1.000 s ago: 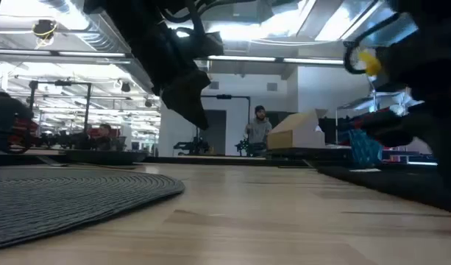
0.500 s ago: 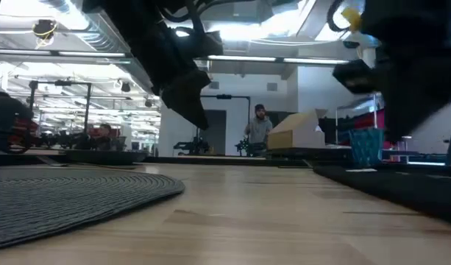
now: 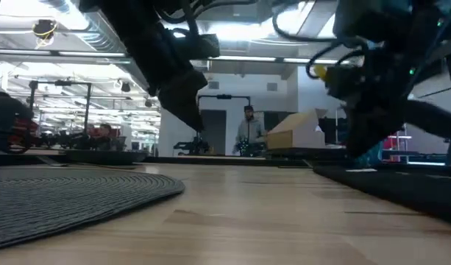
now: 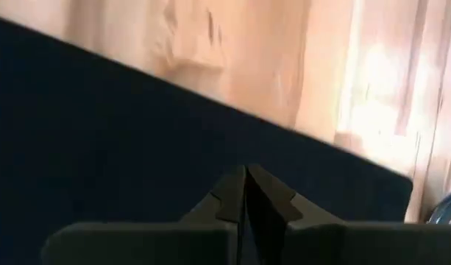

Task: Set table place
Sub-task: Fold the black table napkin

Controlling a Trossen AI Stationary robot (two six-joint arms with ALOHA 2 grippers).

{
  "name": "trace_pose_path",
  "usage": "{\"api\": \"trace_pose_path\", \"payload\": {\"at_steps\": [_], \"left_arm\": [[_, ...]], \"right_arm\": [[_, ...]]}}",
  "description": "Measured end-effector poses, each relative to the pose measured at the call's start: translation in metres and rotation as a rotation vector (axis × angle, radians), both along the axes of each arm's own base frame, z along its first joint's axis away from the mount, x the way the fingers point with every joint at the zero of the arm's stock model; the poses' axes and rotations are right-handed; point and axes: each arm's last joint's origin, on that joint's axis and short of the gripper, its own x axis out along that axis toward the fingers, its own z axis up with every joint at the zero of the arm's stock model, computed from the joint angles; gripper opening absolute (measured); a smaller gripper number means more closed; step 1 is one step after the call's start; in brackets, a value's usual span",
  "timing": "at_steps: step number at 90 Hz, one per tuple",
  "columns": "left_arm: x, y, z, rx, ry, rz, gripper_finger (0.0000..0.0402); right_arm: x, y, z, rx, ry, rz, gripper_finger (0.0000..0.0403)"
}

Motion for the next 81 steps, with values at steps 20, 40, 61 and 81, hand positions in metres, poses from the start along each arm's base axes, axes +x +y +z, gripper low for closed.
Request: {"api": "trace_pose_path", "payload": {"at_steps": [20,40,61,81], "left_arm": [[0.000,0.000,0.000,-0.007,-0.004,0.012,0.0000],[0.000,0.000,0.000,-0.007,-0.004,0.013,0.0000],[-0.001,0.000,0.000,-0.007,0.000,0.013,0.0000],[-0.001,0.000,0.000,-0.005,0.002,0.011,0.0000]], "right_arm": [[0.000,-0.004,-0.012,0.067,-0.069,-0.006,0.0000],[0.006,-0.002,-0.019,0.106,-0.083,0.014,0.0000],[0.020,0.002,-0.031,0.124,-0.137,0.043,0.0000],[0.030,0.006,-0.031,0.174,-0.228,0.091,0.0000]]}}
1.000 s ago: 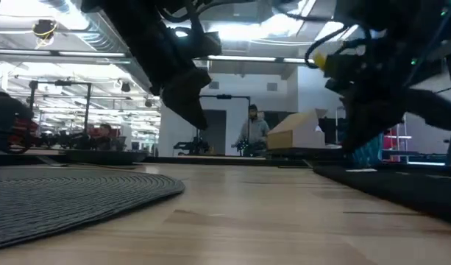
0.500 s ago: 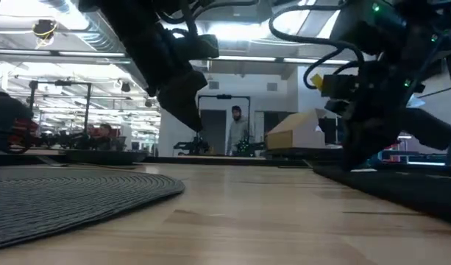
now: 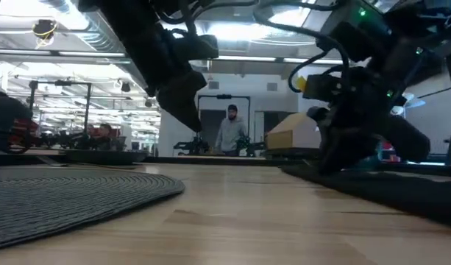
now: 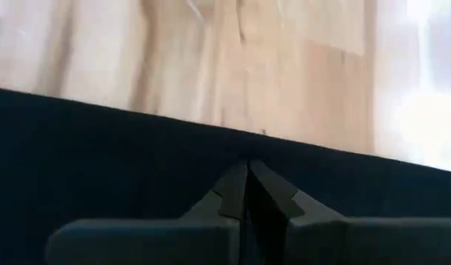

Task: Set table place
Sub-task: Fold the black table napkin

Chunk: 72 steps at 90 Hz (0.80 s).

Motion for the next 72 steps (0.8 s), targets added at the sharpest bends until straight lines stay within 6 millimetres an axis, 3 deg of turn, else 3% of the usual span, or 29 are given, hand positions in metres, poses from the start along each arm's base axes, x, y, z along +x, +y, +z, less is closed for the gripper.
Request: {"api": "trace_pose_path", "payload": {"at_steps": [30,56,72], "left_arm": [[0.000,0.000,0.000,0.002,0.005,-0.001,0.0000],[-0.003,-0.001,-0.001,0.004,0.028,0.001,0.0000],[-0.005,-0.005,-0.002,0.004,0.037,-0.006,0.0000]], "right_arm": [[0.008,-0.003,0.004,-0.006,-0.060,0.042,0.0000],[0.038,0.013,0.053,-0.074,-0.134,0.197,0.0000],[0.042,0.036,0.085,-0.164,-0.055,0.286,0.0000]]}}
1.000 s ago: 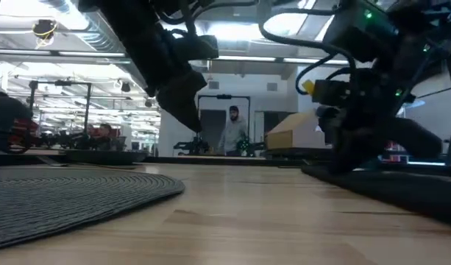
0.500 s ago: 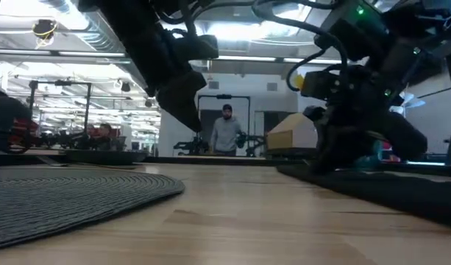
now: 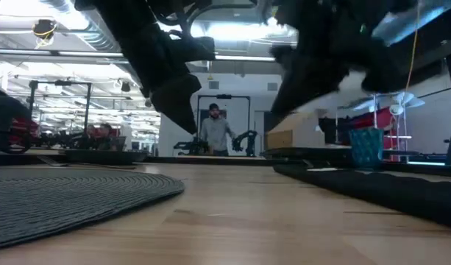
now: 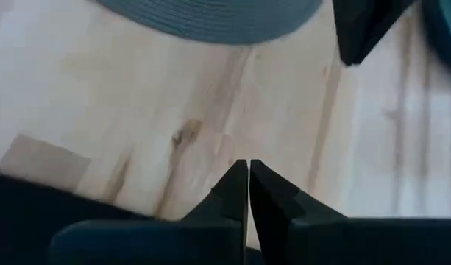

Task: Set table place
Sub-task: Fold the black table napkin

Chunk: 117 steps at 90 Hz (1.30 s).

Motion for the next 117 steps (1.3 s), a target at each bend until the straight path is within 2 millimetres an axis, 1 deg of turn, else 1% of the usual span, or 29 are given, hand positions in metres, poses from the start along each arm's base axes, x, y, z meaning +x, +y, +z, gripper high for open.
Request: {"api": "trace_pose_path", "payload": {"at_steps": [9,22,37,50,62,69,76,89,96,103,117], "left_arm": [[-0.003,-0.003,-0.001,0.004,0.022,-0.005,0.0000],[-0.005,-0.007,-0.001,0.005,0.032,-0.013,0.0000],[-0.005,-0.011,-0.001,0.002,0.023,-0.024,0.0000],[-0.005,-0.012,-0.001,0.003,0.024,-0.032,0.0000],[-0.006,-0.013,-0.001,0.016,0.041,-0.058,0.0000],[-0.006,-0.014,-0.001,0.020,0.045,-0.066,0.0000],[-0.006,-0.014,-0.001,0.023,0.050,-0.072,0.0000],[-0.006,-0.013,-0.001,0.023,0.050,-0.071,0.0000],[-0.006,-0.013,-0.001,0.023,0.050,-0.070,0.0000],[-0.006,-0.013,-0.001,0.023,0.050,-0.070,0.0000],[-0.006,-0.013,-0.001,0.028,0.056,-0.078,0.0000]], "right_arm": [[-0.009,0.019,0.006,-0.034,0.063,0.043,0.0000],[-0.029,0.053,0.006,-0.002,0.103,0.069,0.0000],[-0.057,0.091,0.002,0.027,0.105,0.013,0.0000],[-0.078,0.117,-0.002,0.108,0.110,-0.039,0.0000],[-0.091,0.144,-0.008,0.168,0.181,-0.040,0.0000],[-0.093,0.163,-0.010,0.177,0.250,-0.014,0.0000],[-0.091,0.180,-0.009,0.170,0.322,0.001,0.0000],[-0.085,0.204,-0.009,0.070,0.441,-0.015,0.0001],[-0.079,0.211,-0.008,0.040,0.478,-0.024,0.0008],[-0.074,0.217,-0.011,0.037,0.486,-0.020,0.0023],[-0.072,0.221,-0.014,0.060,0.483,-0.030,0.0079]]}}
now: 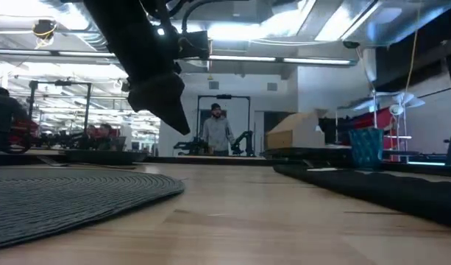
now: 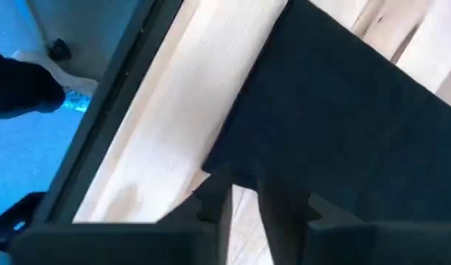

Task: Set table place
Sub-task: Fold the black table napkin

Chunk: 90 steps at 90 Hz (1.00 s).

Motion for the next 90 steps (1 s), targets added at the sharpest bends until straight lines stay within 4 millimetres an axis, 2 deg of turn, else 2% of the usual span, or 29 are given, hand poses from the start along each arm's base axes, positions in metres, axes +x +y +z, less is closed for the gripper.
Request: {"api": "trace_pose_path", "payload": {"at_steps": [17,31,44,65,90], "left_arm": [[0.000,0.000,0.000,0.006,0.007,-0.010,0.0000],[0.000,0.000,0.000,0.010,0.012,-0.015,0.0000],[0.000,0.000,0.000,0.014,0.017,-0.022,0.0000],[0.000,-0.001,0.000,0.021,0.026,-0.034,0.0000],[-0.001,-0.001,0.000,0.025,0.031,-0.040,0.0000]], "right_arm": [[0.001,0.001,0.000,0.015,-0.007,-0.048,0.0154],[0.002,0.002,0.000,0.037,-0.021,-0.102,0.0188],[0.003,0.002,-0.004,0.034,-0.031,-0.167,0.0193],[0.005,0.008,-0.031,0.037,0.060,-0.224,0.0193],[0.006,0.008,-0.037,0.016,0.030,-0.291,0.0192]]}}
